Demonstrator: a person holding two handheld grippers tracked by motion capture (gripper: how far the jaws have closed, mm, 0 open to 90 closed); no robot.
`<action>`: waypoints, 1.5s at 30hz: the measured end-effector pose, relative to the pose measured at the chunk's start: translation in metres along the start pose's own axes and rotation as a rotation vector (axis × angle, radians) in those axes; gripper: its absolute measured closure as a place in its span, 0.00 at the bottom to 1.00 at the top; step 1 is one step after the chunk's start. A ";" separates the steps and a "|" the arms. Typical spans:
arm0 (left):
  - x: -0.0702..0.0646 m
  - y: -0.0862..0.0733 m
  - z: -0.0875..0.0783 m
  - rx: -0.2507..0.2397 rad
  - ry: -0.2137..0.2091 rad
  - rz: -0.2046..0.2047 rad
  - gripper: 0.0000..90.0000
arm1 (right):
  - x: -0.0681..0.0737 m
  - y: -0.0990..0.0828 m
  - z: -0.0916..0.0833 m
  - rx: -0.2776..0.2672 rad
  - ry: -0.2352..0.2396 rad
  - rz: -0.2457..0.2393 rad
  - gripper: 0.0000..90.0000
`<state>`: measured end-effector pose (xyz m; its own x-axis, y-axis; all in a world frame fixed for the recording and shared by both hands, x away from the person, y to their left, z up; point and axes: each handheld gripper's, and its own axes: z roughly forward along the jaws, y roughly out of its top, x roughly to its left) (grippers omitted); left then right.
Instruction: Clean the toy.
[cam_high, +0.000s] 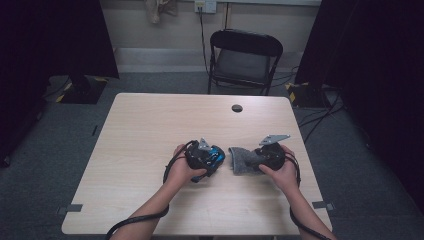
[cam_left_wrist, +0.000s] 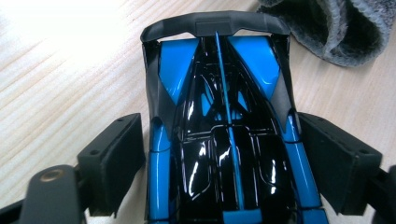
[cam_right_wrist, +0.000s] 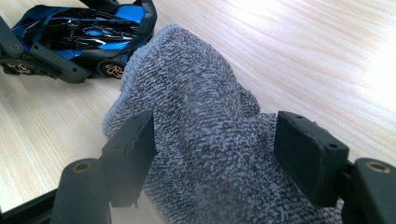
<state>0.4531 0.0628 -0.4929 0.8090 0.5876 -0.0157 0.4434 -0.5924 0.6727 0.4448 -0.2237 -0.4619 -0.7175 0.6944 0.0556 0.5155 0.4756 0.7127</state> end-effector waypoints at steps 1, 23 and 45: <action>0.000 0.000 0.000 0.004 0.005 -0.003 0.19 | 0.000 0.000 0.000 -0.001 0.000 0.002 0.33; -0.002 -0.001 -0.009 0.041 -0.001 -0.021 0.29 | 0.001 -0.002 0.001 0.008 0.016 -0.019 0.32; -0.003 -0.003 -0.018 0.019 -0.045 0.025 0.30 | 0.002 -0.006 0.012 0.067 0.009 -0.039 0.26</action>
<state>0.4422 0.0725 -0.4811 0.8361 0.5477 -0.0328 0.4300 -0.6169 0.6592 0.4457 -0.2191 -0.4747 -0.7420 0.6695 0.0350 0.5169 0.5380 0.6658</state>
